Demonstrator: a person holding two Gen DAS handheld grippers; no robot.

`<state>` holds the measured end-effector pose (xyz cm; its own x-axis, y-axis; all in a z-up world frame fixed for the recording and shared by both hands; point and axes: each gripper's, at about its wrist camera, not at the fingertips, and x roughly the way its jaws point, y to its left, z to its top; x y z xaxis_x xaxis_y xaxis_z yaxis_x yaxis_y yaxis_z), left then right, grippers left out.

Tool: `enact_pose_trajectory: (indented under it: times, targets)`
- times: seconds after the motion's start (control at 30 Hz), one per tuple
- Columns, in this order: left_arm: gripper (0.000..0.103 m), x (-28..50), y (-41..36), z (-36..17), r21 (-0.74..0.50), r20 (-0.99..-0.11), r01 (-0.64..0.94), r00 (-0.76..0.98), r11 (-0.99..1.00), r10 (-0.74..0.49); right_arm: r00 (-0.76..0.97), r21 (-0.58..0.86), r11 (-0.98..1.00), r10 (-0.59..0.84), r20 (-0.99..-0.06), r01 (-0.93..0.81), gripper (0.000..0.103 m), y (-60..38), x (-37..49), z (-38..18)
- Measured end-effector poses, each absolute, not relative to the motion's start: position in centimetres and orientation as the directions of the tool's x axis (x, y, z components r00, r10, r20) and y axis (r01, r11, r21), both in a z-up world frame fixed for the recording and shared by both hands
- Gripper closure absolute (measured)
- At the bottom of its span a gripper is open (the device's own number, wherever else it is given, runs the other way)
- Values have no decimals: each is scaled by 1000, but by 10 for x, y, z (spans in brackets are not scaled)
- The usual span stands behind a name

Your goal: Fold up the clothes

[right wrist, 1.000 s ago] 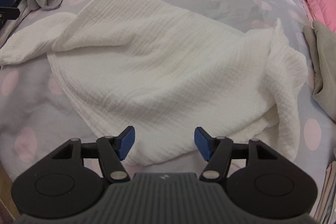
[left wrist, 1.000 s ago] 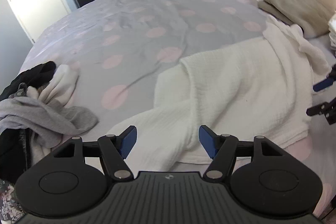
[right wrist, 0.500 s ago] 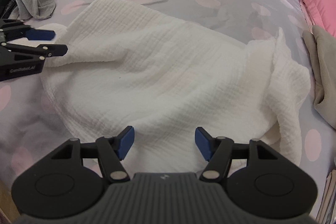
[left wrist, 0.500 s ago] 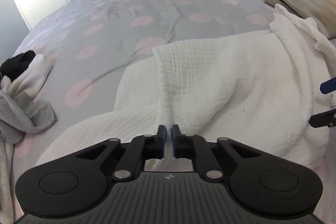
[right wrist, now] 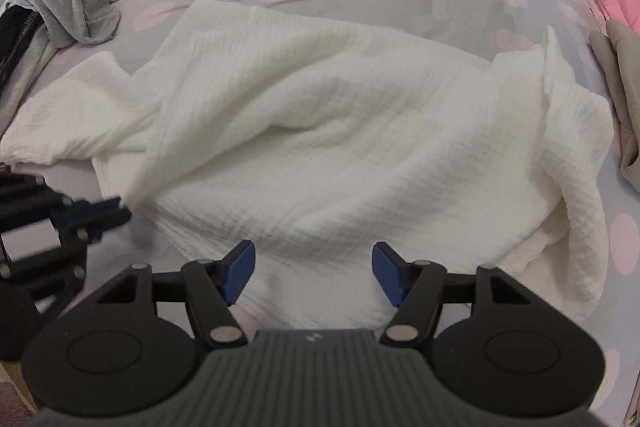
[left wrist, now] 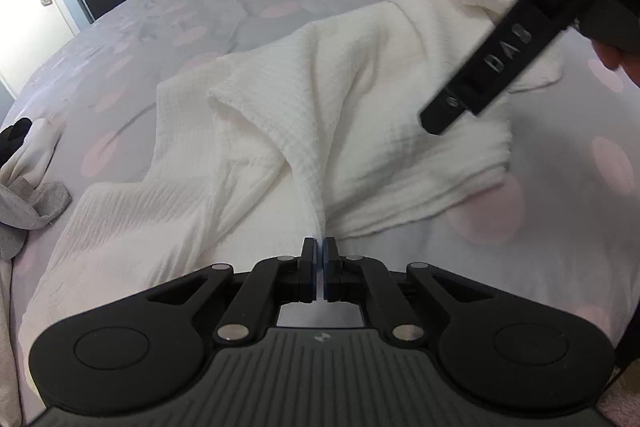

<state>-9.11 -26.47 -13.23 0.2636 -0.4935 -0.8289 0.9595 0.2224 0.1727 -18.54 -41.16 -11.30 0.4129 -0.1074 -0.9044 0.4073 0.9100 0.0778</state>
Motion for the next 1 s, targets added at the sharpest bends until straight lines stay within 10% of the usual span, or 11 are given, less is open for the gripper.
enact_pose_trajectory:
  times: [0.4,0.5,1.0]
  targets:
    - [102,-150,-234,-134,88,-874,995,101,51,-476,416,141,901,-48,-908,411,34,-352,-193,-122]
    - [102,-155,-228,-133,49,-879,998,64,44,-472,374,145,890,-30,-927,432,101,-348,-201,-134]
    - [89,-156,-216,-133,-46,-896,997,-11,68,-443,245,27,928,-70,-967,372,93,-319,-248,-151]
